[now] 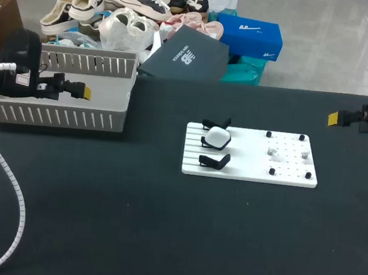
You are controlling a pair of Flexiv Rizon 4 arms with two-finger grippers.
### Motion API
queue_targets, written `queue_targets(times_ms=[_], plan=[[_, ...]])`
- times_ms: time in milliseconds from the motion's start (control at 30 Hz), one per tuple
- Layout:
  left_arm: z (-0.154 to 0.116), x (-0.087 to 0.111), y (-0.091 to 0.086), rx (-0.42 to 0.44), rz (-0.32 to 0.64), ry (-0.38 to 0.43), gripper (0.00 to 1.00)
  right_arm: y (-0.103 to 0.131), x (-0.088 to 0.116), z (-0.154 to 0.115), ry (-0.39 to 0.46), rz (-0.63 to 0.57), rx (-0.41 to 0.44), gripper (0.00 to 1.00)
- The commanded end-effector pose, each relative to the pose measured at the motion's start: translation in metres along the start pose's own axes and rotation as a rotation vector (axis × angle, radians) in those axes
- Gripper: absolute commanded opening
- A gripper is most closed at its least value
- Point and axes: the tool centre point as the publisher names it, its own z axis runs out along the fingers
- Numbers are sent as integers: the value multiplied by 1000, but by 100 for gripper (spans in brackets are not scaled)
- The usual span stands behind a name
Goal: Pick up each earbud case from the left stands, insert the matching earbuds, close the lid, and place the case in the box.
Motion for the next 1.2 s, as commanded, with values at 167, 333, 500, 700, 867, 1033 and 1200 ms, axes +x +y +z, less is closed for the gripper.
queue_targets(times_ms=[167,333,500,700,867,1033,1200], plan=[[0,-1,0,-2,0,5,100,-1,0,0,0,-1,-5,100],[0,-1,0,-2,0,5,100,-1,0,0,0,-1,-5,100],[0,-1,-1,2,10,6,100,-1,0,0,0,-1,-5,100],[-6,-8,-16,91,193,-21,100,-1,0,0,0,-1,-5,100],[-6,-15,-29,216,310,-3,100,-1,0,0,0,-1,-5,100],[-1,-23,-43,315,431,13,100,-1,0,0,0,-1,-5,100],[12,-28,-58,344,592,9,100,-1,0,0,0,-1,-5,100]])
